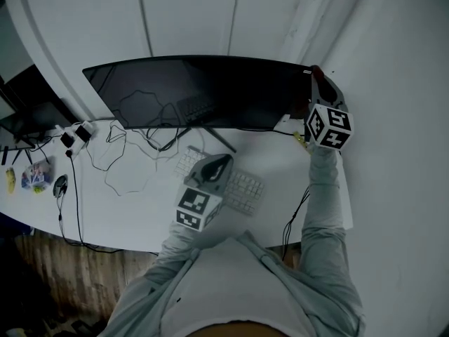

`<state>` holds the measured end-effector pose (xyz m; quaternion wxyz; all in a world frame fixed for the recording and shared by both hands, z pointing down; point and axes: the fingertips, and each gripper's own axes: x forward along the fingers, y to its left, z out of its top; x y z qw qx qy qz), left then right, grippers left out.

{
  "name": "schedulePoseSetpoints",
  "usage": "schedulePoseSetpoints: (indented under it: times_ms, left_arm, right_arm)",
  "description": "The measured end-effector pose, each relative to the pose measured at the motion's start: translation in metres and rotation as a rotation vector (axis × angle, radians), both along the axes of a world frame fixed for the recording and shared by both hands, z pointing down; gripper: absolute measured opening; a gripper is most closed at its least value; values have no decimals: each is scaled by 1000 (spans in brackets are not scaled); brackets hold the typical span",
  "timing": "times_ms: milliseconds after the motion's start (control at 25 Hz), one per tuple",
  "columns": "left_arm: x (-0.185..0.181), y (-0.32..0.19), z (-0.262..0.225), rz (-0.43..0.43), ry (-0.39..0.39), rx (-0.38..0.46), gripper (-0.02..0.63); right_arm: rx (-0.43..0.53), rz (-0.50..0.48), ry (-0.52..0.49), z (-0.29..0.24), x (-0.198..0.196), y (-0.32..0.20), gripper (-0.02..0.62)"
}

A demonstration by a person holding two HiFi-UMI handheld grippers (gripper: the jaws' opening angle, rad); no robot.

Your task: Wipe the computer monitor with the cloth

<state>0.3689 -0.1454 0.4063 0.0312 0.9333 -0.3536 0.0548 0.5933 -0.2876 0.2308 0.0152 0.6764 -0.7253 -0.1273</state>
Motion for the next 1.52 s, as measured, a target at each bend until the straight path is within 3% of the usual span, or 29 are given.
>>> schedulePoseSetpoints:
  times_ms: [160,400,760,1080,1520]
  left_arm:
    - [-8,-1,-1,-14,-4,3,21]
    - [-18,1,5,-20,-11,-6,21]
    - [-27,0,10,-18,7,-16,21]
    - [-69,-2,14,-85,26,-42,21]
    - [-174,0,21,-178,27,-93,21]
  right_arm:
    - [13,3,101,-17,-6,-3,38]
    - [-50,20,251,-15,-16,-6,37]
    - [-126,48,580,-13,-61,-14,37]
    - [-103,-74,712,-13,-142,-16,38]
    - [-46,-247,773,-13,-313,-24,38]
